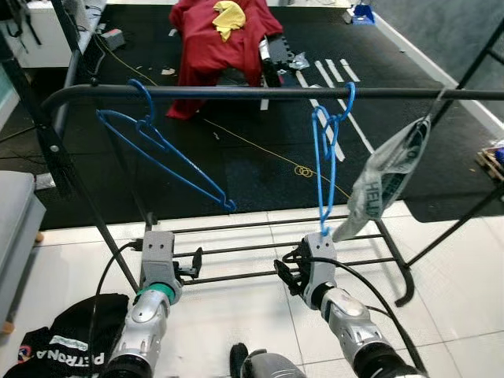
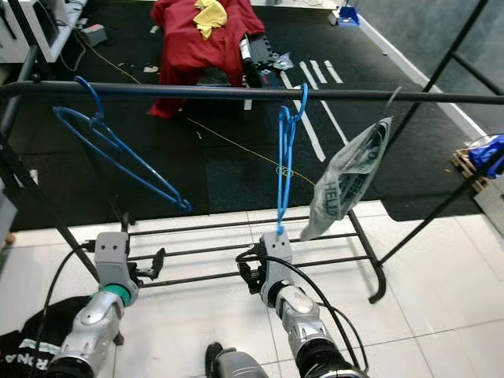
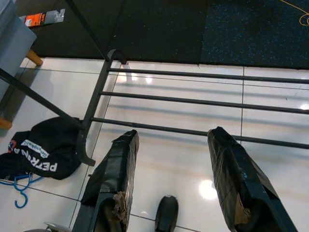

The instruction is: Hang hanger

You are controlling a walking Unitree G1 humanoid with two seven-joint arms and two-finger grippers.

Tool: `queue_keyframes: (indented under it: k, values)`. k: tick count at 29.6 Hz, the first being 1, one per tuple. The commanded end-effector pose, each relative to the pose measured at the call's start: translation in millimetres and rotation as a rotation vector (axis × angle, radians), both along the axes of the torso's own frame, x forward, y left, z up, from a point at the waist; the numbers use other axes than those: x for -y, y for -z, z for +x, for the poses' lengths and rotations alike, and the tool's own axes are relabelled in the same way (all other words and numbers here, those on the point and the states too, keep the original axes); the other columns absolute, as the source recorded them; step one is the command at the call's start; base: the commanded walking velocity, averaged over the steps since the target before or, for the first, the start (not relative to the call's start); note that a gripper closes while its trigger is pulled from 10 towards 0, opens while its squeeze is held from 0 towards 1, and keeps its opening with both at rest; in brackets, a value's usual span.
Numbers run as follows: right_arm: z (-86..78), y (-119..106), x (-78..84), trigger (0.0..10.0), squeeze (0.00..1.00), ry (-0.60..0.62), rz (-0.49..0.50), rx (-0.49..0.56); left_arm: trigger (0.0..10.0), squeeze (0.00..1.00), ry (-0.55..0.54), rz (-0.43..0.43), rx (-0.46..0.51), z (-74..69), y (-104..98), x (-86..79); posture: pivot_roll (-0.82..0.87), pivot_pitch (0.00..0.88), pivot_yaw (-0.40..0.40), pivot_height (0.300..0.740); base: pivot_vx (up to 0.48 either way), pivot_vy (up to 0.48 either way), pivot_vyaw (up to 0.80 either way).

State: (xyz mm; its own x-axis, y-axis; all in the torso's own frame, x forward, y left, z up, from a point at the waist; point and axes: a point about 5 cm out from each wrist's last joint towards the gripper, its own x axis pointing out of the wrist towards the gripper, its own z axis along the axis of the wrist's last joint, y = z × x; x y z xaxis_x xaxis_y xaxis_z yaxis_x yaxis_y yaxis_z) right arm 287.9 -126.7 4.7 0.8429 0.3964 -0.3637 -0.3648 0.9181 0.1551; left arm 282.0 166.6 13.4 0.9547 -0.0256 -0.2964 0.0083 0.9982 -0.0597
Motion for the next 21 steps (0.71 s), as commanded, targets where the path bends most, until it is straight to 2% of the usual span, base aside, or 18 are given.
queue_keyframes:
  k: [1,3,8,21]
  values:
    - [-4.5,5.5,2.0,10.0,0.00,-0.003,-0.005,-0.031,10.0,0.00,-0.001,0.002,-0.039,-4.2,6.8,0.4,-0.04,0.076,-0.029,0.740,0.000,0.000,0.00]
    - [-4.7,5.7,2.2,10.0,0.00,-0.005,-0.007,-0.031,10.0,0.00,0.001,0.008,-0.040,-4.2,6.7,-0.1,-0.04,0.075,-0.027,0.740,0.000,0.000,0.00]
    - [-5.8,7.0,3.8,10.0,0.00,-0.004,-0.010,-0.038,10.0,0.00,0.021,0.019,-0.045,-5.9,7.8,0.7,-0.04,0.073,-0.028,0.740,0.000,0.403,0.00]
    - [-9.8,9.7,3.3,10.0,0.00,-0.010,0.007,-0.050,10.0,0.00,0.025,0.020,-0.054,-8.7,9.8,-0.4,-0.04,0.073,-0.022,0.740,0.000,0.000,0.00]
